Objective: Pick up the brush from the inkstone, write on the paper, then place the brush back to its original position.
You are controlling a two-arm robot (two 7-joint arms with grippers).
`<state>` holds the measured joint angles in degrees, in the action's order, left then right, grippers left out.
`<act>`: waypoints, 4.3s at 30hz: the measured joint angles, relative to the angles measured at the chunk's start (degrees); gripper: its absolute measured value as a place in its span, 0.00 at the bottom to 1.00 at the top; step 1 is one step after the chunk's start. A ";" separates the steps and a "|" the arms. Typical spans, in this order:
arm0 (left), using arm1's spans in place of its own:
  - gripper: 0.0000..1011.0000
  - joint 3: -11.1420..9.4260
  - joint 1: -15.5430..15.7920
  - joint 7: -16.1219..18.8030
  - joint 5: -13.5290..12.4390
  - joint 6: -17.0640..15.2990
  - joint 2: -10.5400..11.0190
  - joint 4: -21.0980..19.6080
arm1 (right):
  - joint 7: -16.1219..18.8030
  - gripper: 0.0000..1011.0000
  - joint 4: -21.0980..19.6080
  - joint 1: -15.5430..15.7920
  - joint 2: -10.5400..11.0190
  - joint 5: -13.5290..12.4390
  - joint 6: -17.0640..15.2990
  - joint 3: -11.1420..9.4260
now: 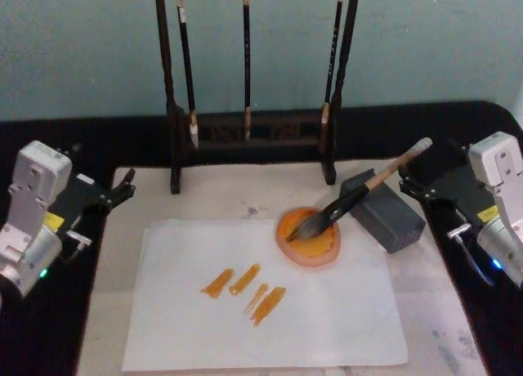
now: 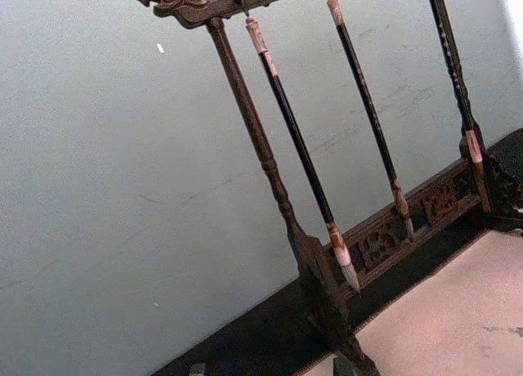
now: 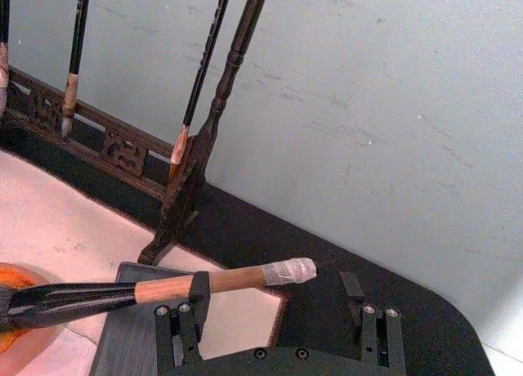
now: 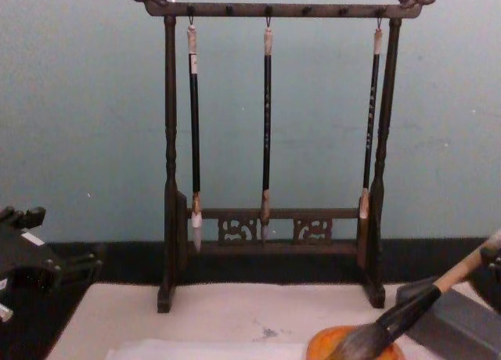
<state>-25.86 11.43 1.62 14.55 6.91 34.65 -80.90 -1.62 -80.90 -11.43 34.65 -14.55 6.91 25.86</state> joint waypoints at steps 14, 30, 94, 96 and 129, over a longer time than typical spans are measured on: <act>1.00 0.00 0.00 0.00 0.00 0.00 0.00 0.00 | 0.00 0.99 0.00 0.00 0.00 0.00 0.00 0.00; 1.00 0.00 0.00 0.00 0.00 0.00 0.00 0.00 | 0.00 0.99 0.00 0.00 0.00 0.00 0.00 0.00; 1.00 0.00 0.00 0.00 0.00 0.00 0.00 0.00 | 29.47 0.99 14.52 -2.11 -12.12 -57.74 -20.98 -15.58; 1.00 0.00 0.00 0.00 0.00 0.00 0.00 0.00 | 30.12 0.99 15.47 -2.84 -12.29 -57.83 -20.83 -15.15; 1.00 0.00 0.00 0.00 0.00 0.00 0.00 0.00 | 30.98 0.99 28.17 -13.17 -13.36 -58.77 -19.25 -9.33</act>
<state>-25.86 11.44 1.62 14.55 6.91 34.64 -80.90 29.36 -52.73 -24.60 21.28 -73.32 -12.35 16.54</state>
